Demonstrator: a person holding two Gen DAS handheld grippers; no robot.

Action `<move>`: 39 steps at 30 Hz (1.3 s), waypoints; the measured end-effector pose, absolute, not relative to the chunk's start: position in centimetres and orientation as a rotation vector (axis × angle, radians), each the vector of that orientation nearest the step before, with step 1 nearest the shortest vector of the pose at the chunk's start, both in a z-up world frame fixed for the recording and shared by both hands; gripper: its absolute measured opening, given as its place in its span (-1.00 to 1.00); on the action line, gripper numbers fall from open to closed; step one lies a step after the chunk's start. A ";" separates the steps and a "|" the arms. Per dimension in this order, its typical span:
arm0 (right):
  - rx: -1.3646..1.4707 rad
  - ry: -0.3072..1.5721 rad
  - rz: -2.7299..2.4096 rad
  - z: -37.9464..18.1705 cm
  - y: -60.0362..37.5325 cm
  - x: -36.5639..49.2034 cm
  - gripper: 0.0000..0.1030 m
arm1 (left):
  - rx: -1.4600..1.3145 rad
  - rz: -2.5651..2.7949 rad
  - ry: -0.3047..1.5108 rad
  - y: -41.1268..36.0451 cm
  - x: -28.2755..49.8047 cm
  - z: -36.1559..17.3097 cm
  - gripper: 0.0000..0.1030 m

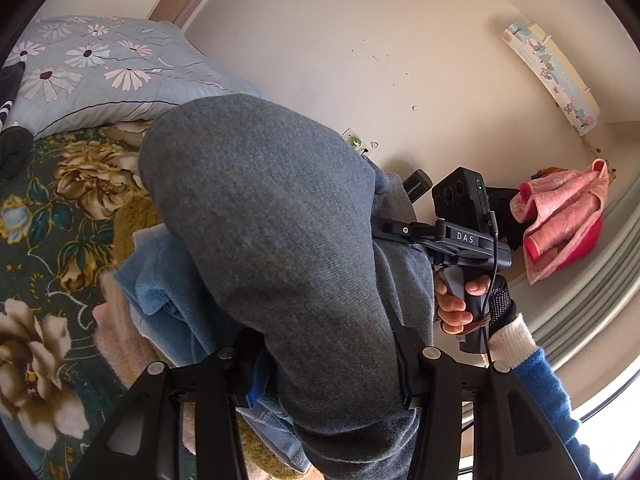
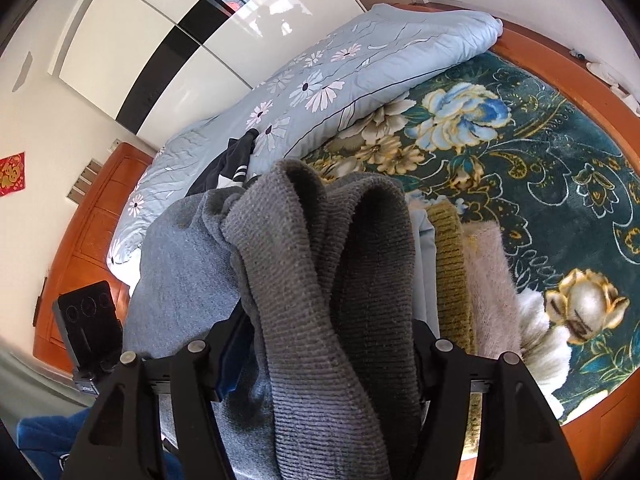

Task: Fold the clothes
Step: 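Lift the folded sweatshirt with both grippers and carry it to the clothes stack, then lower the folded sweatshirt onto the clothes stack with both grippers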

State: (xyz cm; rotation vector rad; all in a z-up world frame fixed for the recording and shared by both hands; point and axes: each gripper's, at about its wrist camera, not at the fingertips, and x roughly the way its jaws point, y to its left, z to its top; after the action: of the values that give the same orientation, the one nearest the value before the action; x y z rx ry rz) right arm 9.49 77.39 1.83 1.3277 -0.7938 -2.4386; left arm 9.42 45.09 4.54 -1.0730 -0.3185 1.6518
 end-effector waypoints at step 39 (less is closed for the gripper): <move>1.171 -0.426 -2.802 10.2 72.9 16.7 0.28 | -0.863 1.861 0.031 47.5 7.1 11.2 0.47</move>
State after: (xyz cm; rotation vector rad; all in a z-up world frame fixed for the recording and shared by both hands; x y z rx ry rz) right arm 16.69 72.90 10.19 1.1711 -0.4256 -2.8017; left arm 7.05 47.46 11.22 -0.8626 0.0310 1.8607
